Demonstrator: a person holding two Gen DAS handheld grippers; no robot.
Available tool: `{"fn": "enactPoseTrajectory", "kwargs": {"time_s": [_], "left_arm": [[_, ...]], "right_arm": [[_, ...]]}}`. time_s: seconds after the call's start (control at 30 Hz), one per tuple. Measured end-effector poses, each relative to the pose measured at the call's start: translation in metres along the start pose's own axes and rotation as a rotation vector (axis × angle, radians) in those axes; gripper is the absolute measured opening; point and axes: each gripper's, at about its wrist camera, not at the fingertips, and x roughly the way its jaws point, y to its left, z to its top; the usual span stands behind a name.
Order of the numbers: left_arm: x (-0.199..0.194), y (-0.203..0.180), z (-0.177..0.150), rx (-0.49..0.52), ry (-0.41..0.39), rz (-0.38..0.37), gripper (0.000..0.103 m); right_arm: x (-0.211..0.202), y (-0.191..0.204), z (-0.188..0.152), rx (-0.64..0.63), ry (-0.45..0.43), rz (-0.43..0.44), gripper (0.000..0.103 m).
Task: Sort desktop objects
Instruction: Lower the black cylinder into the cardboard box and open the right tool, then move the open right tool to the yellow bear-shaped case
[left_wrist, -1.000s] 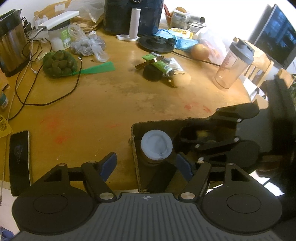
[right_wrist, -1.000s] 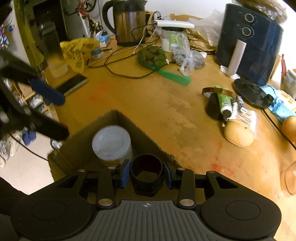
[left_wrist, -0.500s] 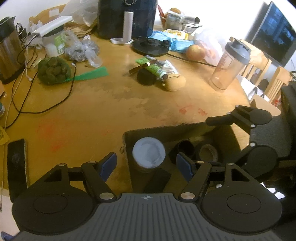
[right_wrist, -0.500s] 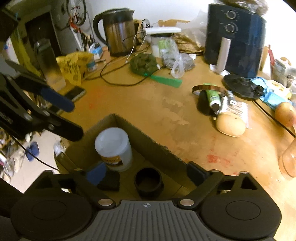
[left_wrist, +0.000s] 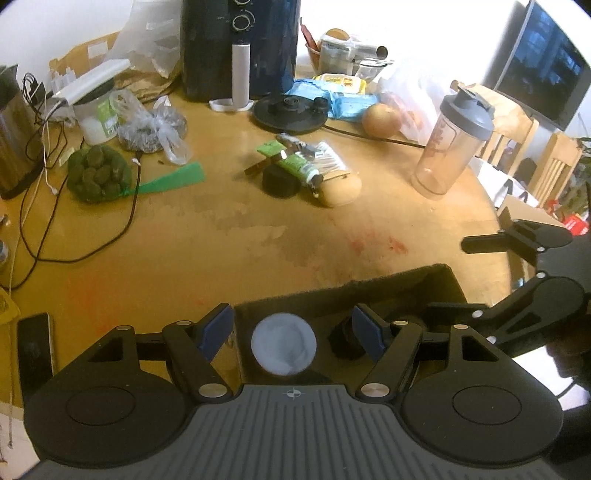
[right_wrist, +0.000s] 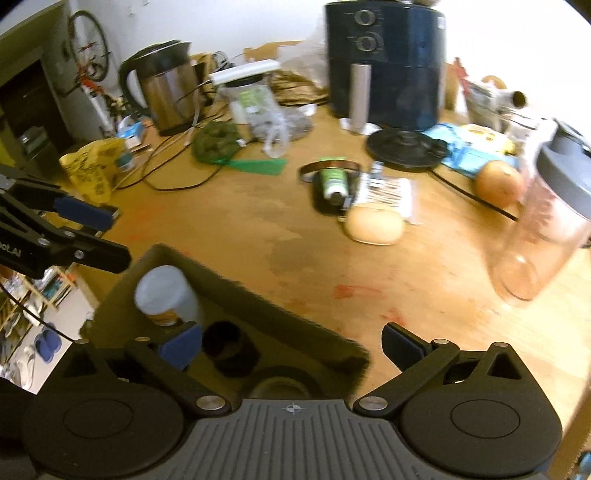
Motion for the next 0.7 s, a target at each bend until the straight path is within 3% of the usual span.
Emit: {"fn": "enactPoseTrajectory", "kwargs": {"time_s": [0.37, 0.7], "left_arm": [[0.005, 0.001, 0.015, 0.039, -0.017, -0.02, 0.071], [0.014, 0.01, 0.019, 0.038, 0.001, -0.045, 0.071]], "right_arm": [[0.005, -0.03, 0.007, 0.048, 0.011, -0.092, 0.103], [0.02, -0.047, 0.025, 0.072, 0.016, -0.122, 0.103]]}}
